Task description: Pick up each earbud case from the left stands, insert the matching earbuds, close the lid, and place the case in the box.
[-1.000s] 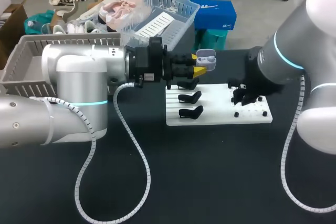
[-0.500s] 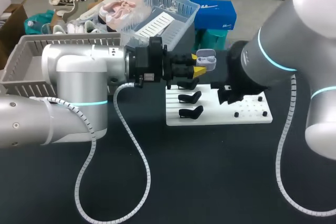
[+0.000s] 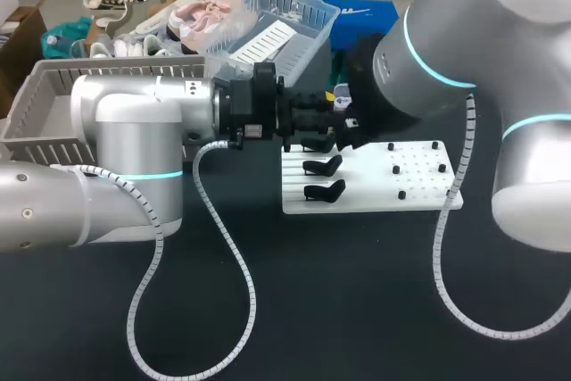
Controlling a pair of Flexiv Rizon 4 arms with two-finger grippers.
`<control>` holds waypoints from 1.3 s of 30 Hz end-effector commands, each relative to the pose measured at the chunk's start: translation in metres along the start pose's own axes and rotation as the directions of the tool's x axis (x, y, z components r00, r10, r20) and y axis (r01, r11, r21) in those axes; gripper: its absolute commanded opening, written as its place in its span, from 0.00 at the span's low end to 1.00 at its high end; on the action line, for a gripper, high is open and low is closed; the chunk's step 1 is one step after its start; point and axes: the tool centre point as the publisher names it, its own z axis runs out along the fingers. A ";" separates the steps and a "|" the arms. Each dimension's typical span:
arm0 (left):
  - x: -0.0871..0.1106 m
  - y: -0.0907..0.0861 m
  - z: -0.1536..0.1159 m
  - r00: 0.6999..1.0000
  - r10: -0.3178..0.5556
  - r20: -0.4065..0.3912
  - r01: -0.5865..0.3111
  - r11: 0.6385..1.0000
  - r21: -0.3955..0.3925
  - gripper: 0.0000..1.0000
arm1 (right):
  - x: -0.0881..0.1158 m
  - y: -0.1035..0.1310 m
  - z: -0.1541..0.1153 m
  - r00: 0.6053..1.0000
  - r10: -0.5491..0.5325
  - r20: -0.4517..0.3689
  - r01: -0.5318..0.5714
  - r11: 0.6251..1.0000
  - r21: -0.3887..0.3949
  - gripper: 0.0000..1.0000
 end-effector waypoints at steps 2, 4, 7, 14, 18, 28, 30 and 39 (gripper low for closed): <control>0.001 0.001 0.000 1.000 0.001 0.002 -0.001 1.000 -0.001 0.00 | -0.023 0.013 0.006 0.992 -0.022 -0.128 0.021 1.000 -0.011 0.00; 0.001 0.001 0.000 1.000 0.001 0.002 -0.001 1.000 -0.001 0.00 | -0.029 0.015 0.006 0.989 -0.026 -0.145 0.024 1.000 -0.012 0.00; 0.001 0.001 0.000 1.000 0.001 0.002 -0.001 1.000 -0.001 0.00 | -0.035 0.019 0.007 0.984 -0.037 -0.173 0.034 0.999 -0.019 0.00; 0.001 0.001 0.000 1.000 0.001 0.002 -0.001 1.000 -0.001 0.00 | -0.047 0.016 0.008 0.982 -0.038 -0.185 0.036 0.999 -0.014 0.00; 0.001 0.001 0.000 1.000 0.001 0.002 -0.001 1.000 -0.001 0.00 | -0.052 0.013 0.008 0.979 -0.036 -0.198 0.035 0.999 -0.006 0.00; 0.001 0.001 0.000 1.000 0.001 0.002 -0.001 1.000 -0.001 0.00 | -0.061 -0.005 0.012 0.977 -0.018 -0.213 0.024 0.999 0.024 0.00; 0.001 0.001 0.000 1.000 0.001 0.002 -0.001 1.000 -0.001 0.00 | -0.063 -0.007 0.012 0.978 -0.014 -0.210 0.019 1.000 0.023 0.00; 0.001 0.001 0.000 1.000 0.001 0.002 -0.001 1.000 -0.001 0.00 | -0.068 -0.015 0.018 0.979 0.009 -0.203 -0.003 1.000 0.030 0.00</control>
